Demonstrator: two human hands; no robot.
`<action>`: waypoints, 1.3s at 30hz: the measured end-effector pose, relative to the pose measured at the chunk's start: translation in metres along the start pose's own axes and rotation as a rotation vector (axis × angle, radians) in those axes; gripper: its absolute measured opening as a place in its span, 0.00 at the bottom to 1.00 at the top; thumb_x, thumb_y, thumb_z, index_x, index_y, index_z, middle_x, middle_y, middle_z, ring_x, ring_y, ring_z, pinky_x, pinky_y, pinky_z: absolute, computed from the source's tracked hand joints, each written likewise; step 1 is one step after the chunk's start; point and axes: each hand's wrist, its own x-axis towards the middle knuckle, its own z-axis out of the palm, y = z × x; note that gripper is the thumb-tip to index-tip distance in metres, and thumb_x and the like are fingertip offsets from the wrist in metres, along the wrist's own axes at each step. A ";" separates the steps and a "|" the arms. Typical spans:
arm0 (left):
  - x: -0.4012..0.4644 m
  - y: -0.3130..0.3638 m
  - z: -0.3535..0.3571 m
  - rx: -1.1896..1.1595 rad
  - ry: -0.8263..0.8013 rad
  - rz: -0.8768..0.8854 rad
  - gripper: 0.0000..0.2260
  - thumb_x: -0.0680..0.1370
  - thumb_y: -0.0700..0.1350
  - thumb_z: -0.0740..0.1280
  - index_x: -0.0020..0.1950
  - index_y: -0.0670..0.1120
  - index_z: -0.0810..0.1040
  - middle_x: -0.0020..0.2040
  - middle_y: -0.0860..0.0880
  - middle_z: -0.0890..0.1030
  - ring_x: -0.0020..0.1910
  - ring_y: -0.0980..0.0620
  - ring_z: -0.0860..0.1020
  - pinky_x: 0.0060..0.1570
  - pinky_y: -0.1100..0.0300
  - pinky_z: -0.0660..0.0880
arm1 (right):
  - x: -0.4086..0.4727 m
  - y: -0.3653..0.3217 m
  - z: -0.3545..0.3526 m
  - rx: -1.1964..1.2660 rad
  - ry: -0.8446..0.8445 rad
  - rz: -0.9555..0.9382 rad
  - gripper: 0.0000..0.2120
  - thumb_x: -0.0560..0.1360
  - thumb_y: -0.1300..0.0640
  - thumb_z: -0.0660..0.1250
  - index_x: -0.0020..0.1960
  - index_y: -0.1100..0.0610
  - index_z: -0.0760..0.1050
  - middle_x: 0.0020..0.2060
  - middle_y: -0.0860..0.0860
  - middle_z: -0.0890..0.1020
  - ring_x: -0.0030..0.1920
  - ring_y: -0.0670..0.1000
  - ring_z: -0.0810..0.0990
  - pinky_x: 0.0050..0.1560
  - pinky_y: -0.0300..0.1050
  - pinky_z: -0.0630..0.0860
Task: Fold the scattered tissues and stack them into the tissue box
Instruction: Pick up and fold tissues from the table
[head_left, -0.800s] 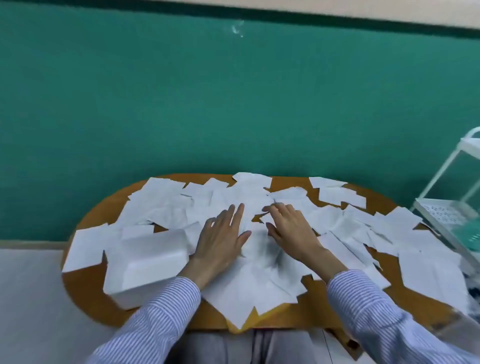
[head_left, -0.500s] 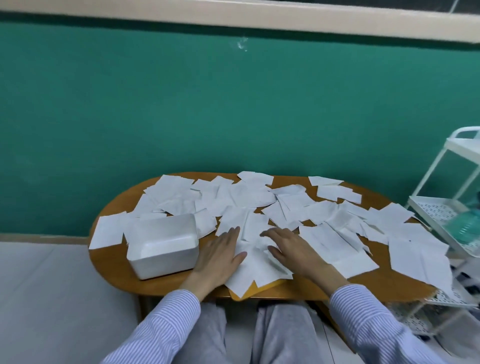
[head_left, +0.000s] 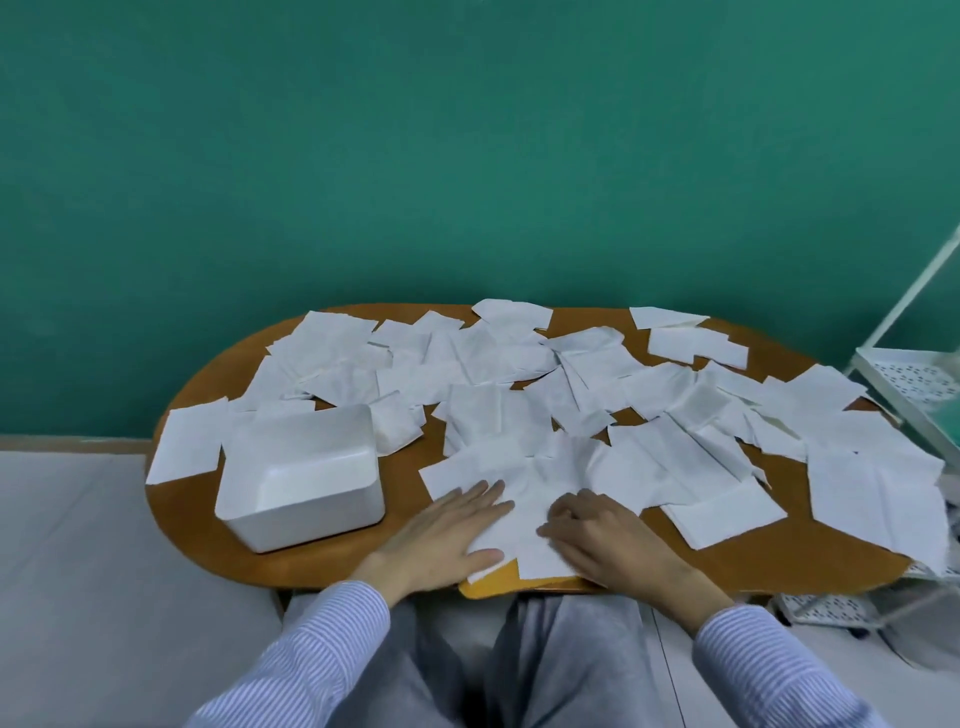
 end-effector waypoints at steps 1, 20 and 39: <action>0.000 0.000 0.001 -0.007 0.037 0.007 0.29 0.83 0.61 0.56 0.82 0.56 0.53 0.81 0.57 0.45 0.80 0.60 0.43 0.77 0.61 0.41 | 0.000 0.002 -0.001 0.010 0.011 -0.011 0.15 0.82 0.46 0.56 0.59 0.46 0.79 0.54 0.44 0.78 0.50 0.47 0.76 0.47 0.41 0.73; -0.039 0.013 0.027 -0.144 0.589 -0.244 0.07 0.76 0.57 0.71 0.47 0.57 0.86 0.44 0.61 0.77 0.47 0.60 0.68 0.47 0.58 0.70 | 0.026 0.011 0.001 0.111 0.022 -0.098 0.07 0.80 0.49 0.63 0.47 0.47 0.79 0.49 0.42 0.77 0.48 0.45 0.71 0.47 0.44 0.73; -0.052 0.005 -0.003 -0.338 0.713 -0.382 0.08 0.78 0.47 0.71 0.56 0.49 0.85 0.45 0.59 0.77 0.47 0.61 0.76 0.49 0.72 0.70 | 0.056 0.010 -0.026 0.367 0.046 0.026 0.06 0.80 0.52 0.66 0.53 0.50 0.81 0.47 0.37 0.81 0.47 0.38 0.76 0.49 0.38 0.72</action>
